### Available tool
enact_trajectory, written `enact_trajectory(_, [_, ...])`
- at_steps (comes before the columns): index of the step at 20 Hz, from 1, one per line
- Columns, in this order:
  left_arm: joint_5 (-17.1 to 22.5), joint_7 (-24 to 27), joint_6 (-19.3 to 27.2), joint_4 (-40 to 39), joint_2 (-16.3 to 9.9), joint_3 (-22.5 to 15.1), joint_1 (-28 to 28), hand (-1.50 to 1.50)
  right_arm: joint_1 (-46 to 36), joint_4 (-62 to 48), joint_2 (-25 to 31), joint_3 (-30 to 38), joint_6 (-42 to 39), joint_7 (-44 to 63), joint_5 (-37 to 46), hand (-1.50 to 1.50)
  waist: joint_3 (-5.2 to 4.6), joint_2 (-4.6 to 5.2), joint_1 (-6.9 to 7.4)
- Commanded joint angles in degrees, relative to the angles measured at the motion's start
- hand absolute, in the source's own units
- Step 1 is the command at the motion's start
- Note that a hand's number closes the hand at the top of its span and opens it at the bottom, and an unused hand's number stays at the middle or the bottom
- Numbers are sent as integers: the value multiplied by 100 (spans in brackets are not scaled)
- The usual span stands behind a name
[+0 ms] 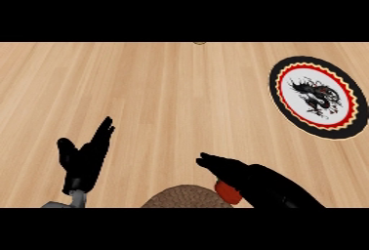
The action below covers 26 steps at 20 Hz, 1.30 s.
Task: Pick the cupcake from the placemat and place it in the plate
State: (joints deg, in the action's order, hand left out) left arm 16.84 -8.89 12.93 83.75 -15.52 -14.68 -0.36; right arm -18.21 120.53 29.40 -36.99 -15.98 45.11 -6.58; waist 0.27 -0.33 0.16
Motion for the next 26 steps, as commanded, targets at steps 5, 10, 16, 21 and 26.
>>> enact_trajectory(5, [65, -172, -414, 50, -130, 255, 335, 0, 377, -3, -826, -536, -147, 550, 544, -150, -27, 27, 3])
enact_trajectory(10, [-104, 141, -466, -504, 269, 280, 46, 0, 477, -212, -1342, -941, -143, 486, 1356, -150, -28, 31, -15])
enact_trajectory(16, [-232, -191, -375, -615, 309, 460, -405, 0, 821, -164, -1112, -1152, -320, 495, 2023, -150, -27, 32, -47])
enact_trajectory(21, [-408, -98, -465, -409, 354, 405, 30, 0, 1065, 56, -1096, -1035, -658, 552, 2069, -150, -27, 30, -24])
enact_trajectory(26, [-524, -431, -338, -110, 499, 400, -49, 0, 917, -752, -1609, -1074, -808, 253, 2293, -150, -26, 31, -10])
